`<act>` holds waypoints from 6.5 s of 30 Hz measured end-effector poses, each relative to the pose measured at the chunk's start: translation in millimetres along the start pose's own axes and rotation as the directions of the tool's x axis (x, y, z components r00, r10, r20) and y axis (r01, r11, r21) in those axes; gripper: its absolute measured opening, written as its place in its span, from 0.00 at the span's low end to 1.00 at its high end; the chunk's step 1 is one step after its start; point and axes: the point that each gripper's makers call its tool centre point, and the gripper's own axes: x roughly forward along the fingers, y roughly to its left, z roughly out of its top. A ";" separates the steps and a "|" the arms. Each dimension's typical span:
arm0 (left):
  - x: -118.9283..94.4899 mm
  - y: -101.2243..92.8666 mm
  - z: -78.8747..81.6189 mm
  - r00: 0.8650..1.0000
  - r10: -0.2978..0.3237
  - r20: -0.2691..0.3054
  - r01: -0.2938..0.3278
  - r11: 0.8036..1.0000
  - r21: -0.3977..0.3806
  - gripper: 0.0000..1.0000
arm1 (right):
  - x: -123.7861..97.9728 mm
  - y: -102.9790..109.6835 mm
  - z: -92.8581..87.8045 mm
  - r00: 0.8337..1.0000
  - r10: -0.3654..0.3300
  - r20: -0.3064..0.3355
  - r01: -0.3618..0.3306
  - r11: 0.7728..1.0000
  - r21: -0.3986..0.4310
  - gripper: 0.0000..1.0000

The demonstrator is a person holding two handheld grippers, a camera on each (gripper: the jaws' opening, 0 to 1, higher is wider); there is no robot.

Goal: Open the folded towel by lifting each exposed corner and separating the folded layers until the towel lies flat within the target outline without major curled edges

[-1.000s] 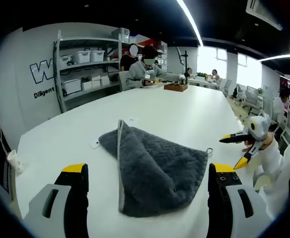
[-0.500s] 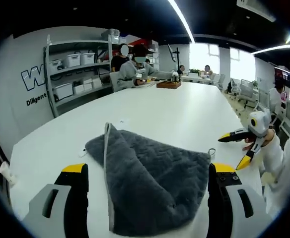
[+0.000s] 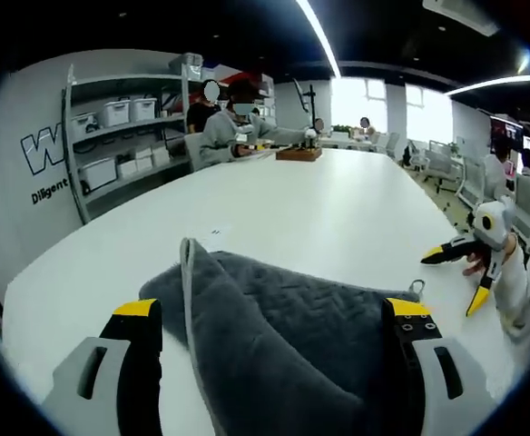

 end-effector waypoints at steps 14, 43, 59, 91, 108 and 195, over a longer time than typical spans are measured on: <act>60.9 40.9 9.7 0.999 0.014 -0.036 -0.016 0.999 -0.036 0.91 | -2.5 -0.4 -1.8 1.000 0.014 0.005 -0.014 1.000 0.010 0.89; 124.4 92.1 -3.5 0.982 0.135 -0.133 -0.158 0.971 -0.182 0.35 | -2.4 7.9 -5.8 1.000 0.027 0.007 -0.027 1.000 -0.008 0.90; 114.6 95.7 -7.2 0.972 0.189 -0.139 -0.217 0.947 -0.237 0.08 | -3.5 8.7 -3.7 1.000 0.025 0.012 -0.025 1.000 -0.004 0.90; -3.1 192.6 -65.7 0.799 0.529 -0.286 -0.601 0.729 -0.328 0.06 | -2.9 9.7 -5.3 1.000 0.020 0.005 -0.020 1.000 -0.003 0.90; -60.0 212.4 -127.8 0.737 0.577 -0.353 -0.676 0.604 -0.423 0.06 | -4.4 20.4 -9.2 1.000 0.028 -0.012 -0.028 1.000 -0.013 0.91; -175.7 -5.9 11.2 0.952 0.297 0.070 -0.283 0.945 -0.161 0.99 | 6.1 75.3 6.0 0.991 -0.002 -0.136 -0.026 0.979 -0.203 0.92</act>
